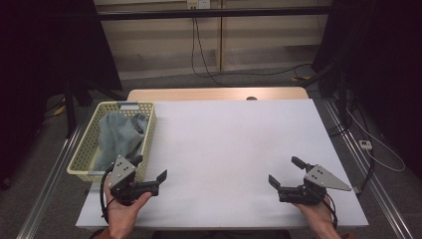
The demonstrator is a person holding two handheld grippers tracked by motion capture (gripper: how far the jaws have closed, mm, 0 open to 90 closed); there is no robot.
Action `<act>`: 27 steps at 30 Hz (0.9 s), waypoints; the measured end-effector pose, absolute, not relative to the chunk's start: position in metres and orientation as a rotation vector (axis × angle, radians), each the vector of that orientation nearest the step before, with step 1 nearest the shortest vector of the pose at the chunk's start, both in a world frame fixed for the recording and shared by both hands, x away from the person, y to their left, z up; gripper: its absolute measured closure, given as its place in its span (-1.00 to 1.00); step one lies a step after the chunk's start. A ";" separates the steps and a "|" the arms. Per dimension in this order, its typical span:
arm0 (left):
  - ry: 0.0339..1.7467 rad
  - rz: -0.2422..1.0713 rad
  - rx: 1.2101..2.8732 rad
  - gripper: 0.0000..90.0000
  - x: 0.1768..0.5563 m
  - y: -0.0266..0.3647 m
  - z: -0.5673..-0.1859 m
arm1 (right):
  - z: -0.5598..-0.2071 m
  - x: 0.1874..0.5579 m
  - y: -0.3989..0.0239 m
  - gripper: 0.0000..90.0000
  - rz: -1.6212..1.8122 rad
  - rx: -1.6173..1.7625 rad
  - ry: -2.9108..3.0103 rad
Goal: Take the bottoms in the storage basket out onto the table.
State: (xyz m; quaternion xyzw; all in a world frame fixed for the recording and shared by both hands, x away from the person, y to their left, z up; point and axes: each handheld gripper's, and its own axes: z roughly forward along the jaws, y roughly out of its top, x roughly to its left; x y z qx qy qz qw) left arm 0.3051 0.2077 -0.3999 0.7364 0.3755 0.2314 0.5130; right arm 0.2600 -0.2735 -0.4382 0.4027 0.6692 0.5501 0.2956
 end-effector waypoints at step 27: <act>0.909 0.580 1.775 -0.87 0.307 0.210 -0.391 | -0.439 0.263 -0.274 -1.00 1.495 1.075 1.786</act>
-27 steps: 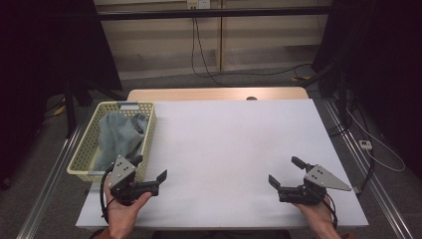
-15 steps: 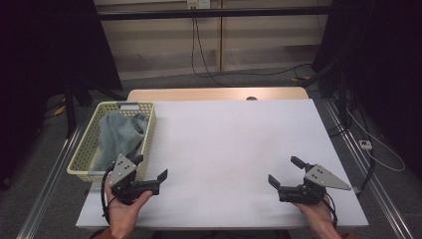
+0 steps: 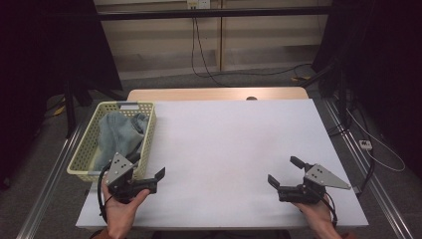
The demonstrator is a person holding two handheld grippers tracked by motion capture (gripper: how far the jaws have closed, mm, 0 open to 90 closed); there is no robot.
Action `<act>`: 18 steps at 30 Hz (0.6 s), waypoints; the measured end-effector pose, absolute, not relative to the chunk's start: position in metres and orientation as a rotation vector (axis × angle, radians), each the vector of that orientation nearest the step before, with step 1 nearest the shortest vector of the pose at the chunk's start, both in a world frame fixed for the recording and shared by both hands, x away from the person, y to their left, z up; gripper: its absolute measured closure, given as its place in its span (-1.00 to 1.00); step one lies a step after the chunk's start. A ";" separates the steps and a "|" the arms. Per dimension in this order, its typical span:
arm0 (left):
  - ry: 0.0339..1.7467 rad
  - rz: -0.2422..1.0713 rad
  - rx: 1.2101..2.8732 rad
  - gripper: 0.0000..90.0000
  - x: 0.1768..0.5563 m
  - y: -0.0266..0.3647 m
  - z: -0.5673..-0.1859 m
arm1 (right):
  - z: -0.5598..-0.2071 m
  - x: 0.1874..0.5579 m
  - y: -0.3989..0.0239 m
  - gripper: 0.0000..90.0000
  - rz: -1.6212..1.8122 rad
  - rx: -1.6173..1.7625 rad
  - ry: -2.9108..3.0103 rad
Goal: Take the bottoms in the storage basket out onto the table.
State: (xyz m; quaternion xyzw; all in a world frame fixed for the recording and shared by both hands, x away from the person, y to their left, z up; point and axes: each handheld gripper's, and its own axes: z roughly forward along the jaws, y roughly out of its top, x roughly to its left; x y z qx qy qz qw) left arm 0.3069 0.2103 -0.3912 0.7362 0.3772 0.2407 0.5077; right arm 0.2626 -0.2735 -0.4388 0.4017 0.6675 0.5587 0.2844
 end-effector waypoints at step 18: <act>0.915 0.594 1.760 -0.87 0.309 0.216 -0.383 | -0.440 0.264 -0.273 -1.00 1.487 1.082 1.803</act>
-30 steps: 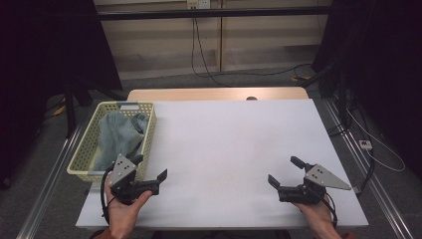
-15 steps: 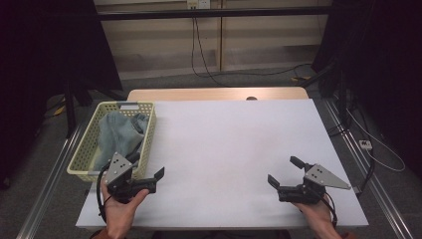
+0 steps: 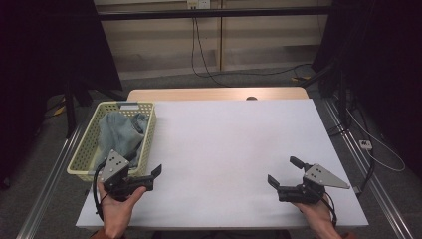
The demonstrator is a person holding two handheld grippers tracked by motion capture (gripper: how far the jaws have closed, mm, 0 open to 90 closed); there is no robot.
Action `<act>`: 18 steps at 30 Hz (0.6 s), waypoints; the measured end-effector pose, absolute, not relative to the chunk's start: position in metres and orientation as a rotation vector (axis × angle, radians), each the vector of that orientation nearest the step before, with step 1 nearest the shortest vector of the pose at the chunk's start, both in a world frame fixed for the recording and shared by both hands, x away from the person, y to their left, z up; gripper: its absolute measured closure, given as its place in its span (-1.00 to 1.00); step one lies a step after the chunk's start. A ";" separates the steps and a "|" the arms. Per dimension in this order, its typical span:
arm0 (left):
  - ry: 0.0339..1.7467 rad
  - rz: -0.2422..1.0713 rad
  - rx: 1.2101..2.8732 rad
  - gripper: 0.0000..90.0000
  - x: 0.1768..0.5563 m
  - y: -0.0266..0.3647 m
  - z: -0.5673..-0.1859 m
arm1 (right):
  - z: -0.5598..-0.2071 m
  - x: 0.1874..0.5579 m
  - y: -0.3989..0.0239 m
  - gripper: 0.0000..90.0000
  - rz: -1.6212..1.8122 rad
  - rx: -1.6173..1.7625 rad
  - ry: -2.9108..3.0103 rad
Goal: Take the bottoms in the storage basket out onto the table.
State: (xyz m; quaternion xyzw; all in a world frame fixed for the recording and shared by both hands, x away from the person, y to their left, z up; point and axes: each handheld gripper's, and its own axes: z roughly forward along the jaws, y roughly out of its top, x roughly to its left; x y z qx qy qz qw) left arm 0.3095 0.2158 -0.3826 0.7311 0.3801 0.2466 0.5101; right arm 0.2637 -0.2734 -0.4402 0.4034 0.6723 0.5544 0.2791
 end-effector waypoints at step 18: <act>0.932 0.635 1.740 -0.85 0.310 0.233 -0.364 | -0.438 0.263 -0.270 -1.00 1.500 1.060 1.810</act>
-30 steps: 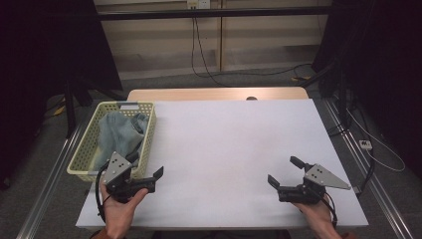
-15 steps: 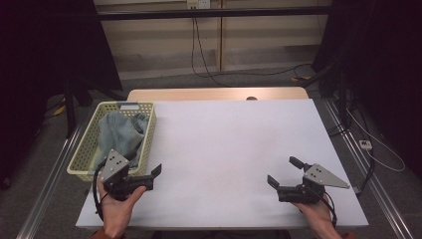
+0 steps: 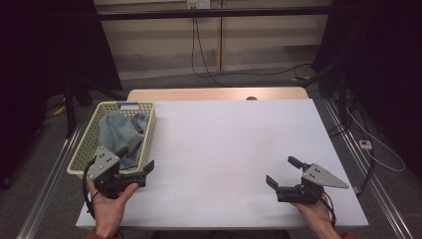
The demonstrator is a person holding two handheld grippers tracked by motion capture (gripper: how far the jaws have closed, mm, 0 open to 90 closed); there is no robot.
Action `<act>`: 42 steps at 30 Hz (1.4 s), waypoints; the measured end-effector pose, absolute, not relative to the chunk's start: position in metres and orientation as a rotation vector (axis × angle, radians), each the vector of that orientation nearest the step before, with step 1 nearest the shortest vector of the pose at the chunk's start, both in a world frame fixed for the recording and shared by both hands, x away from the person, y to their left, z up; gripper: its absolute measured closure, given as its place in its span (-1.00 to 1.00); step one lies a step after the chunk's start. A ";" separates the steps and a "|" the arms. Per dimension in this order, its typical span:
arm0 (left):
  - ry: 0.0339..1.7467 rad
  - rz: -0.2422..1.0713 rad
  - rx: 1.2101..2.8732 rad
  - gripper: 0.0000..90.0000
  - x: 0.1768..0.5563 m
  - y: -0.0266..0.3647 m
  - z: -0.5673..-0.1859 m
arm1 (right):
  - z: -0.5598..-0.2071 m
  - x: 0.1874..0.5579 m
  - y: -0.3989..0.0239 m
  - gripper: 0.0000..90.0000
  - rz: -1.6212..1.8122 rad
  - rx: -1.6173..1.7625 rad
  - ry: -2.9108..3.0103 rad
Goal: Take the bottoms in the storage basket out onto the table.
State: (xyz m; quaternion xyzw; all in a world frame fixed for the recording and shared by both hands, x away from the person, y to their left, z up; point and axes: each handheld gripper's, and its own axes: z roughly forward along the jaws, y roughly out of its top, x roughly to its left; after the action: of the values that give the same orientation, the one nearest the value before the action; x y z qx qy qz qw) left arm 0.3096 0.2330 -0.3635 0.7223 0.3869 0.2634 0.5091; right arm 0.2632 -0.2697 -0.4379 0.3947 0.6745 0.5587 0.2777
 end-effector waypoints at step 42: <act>1.058 0.737 1.741 -0.85 0.360 0.277 -0.325 | -0.438 0.265 -0.268 -1.00 1.494 1.058 1.825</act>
State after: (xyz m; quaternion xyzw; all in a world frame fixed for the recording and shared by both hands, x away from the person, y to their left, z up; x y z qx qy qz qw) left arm 0.3597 0.2774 -0.3246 0.7099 0.4316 0.3006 0.4685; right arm 0.2648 -0.2680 -0.4379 0.3934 0.6788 0.5559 0.2747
